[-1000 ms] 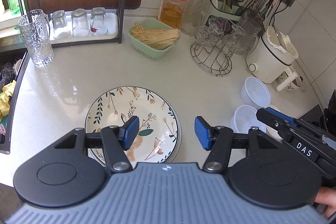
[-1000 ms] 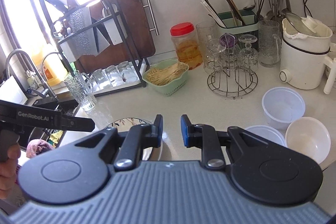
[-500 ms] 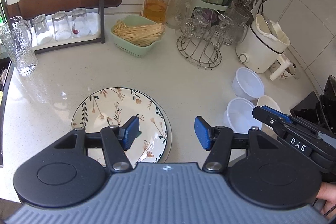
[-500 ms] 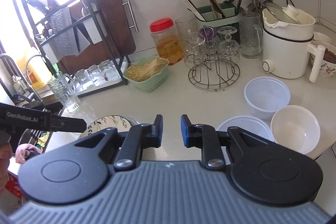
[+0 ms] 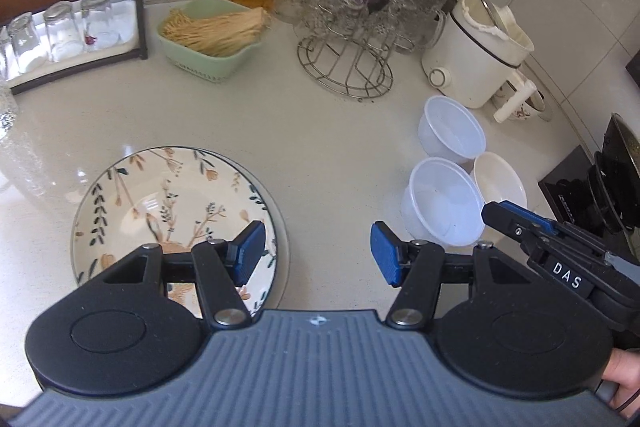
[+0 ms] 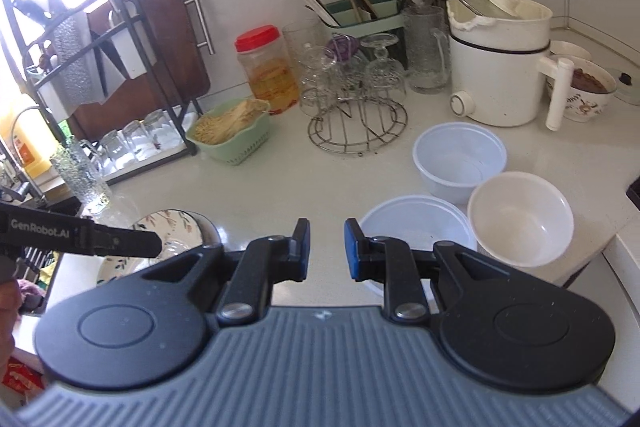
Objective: Organize plates and bowls
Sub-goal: 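Grasp the large translucent bowl rim with the left tool while the right tool grips beside it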
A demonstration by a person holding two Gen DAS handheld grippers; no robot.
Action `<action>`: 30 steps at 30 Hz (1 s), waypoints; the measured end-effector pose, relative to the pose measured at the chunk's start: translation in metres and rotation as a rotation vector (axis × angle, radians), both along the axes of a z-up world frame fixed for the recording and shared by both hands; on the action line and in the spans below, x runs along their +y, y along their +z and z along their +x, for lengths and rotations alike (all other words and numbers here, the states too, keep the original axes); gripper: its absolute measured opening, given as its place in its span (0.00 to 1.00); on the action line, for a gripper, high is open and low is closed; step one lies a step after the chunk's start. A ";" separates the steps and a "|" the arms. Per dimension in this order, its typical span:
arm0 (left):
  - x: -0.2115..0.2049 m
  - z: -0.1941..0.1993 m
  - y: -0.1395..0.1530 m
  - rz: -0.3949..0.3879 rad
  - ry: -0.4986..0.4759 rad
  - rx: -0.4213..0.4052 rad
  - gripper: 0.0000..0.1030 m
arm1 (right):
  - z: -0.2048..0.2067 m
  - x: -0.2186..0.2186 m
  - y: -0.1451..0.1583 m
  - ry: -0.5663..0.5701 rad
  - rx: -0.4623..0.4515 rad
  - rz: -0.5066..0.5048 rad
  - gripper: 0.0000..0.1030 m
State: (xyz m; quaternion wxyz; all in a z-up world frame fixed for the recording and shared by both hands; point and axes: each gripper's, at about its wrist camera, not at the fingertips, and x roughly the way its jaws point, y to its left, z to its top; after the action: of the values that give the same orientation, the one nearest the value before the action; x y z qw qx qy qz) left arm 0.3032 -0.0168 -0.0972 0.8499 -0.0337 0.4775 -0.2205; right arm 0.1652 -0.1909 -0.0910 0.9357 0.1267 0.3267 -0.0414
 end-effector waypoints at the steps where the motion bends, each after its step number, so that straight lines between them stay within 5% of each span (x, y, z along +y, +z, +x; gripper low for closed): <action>1: -0.005 0.001 -0.002 -0.001 -0.010 0.001 0.61 | -0.001 -0.002 -0.003 -0.007 0.006 -0.005 0.22; 10: -0.043 0.014 -0.002 -0.020 -0.084 -0.024 0.61 | -0.017 -0.031 -0.017 -0.111 0.038 -0.008 0.22; 23: -0.095 0.050 -0.047 -0.057 -0.189 0.073 0.62 | -0.016 -0.057 -0.039 -0.227 0.082 -0.015 0.23; 27: -0.108 0.064 -0.055 -0.083 -0.211 0.094 0.64 | -0.008 -0.065 -0.043 -0.241 0.081 0.001 0.47; 30: -0.117 0.075 -0.064 -0.091 -0.220 0.127 0.64 | -0.002 -0.071 -0.048 -0.242 0.089 0.014 0.48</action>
State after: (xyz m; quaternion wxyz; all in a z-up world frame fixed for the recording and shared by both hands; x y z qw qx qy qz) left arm 0.3777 -0.1334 -0.1613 0.7863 -0.0335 0.5204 -0.3312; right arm 0.1629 -0.2615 -0.1394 0.9075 0.1699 0.3505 -0.1572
